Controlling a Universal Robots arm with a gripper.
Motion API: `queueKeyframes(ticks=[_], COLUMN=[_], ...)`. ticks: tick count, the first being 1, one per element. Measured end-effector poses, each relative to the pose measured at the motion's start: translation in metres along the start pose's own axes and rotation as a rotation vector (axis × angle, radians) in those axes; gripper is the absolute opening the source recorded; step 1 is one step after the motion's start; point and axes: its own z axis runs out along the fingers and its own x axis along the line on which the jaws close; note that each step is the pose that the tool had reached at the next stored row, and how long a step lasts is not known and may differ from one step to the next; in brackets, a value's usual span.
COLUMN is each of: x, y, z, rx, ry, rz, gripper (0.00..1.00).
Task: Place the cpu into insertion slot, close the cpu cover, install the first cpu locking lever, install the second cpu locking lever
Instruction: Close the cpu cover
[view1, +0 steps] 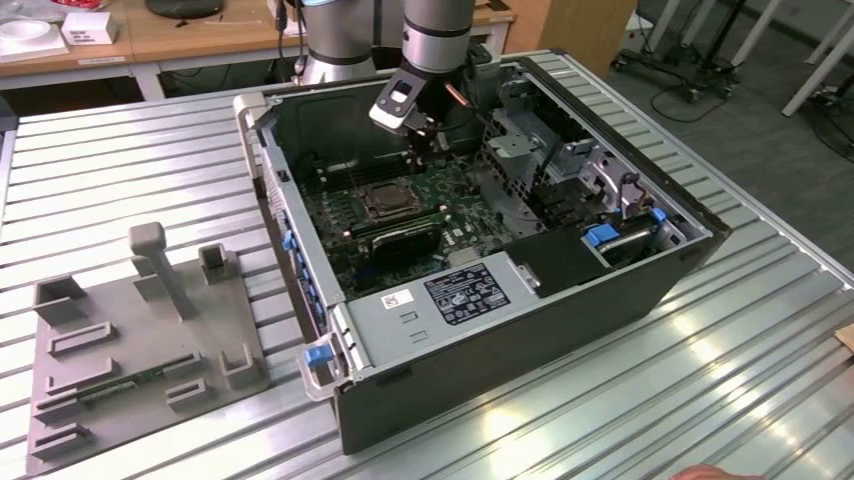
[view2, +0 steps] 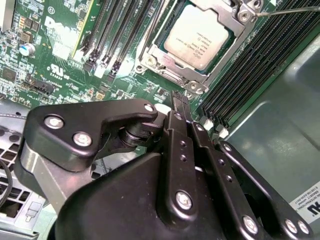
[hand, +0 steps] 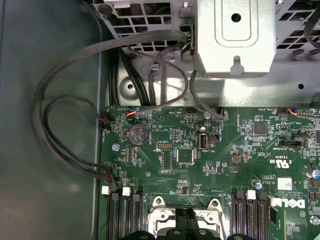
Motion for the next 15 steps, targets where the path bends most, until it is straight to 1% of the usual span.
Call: queueKeyframes(ticks=[9, 11, 15], x=[0.0000, 0.0000, 0.0000], y=[-0.0004, -0.0022, -0.0081], z=[0.0000, 0.0000, 0.0000], rx=[0.0006, 0.0006, 0.0006], ry=[0.0001, 0.0001, 0.0001], rz=[0.000, 0.000, 0.000], gripper=[0.11, 0.11, 0.11])
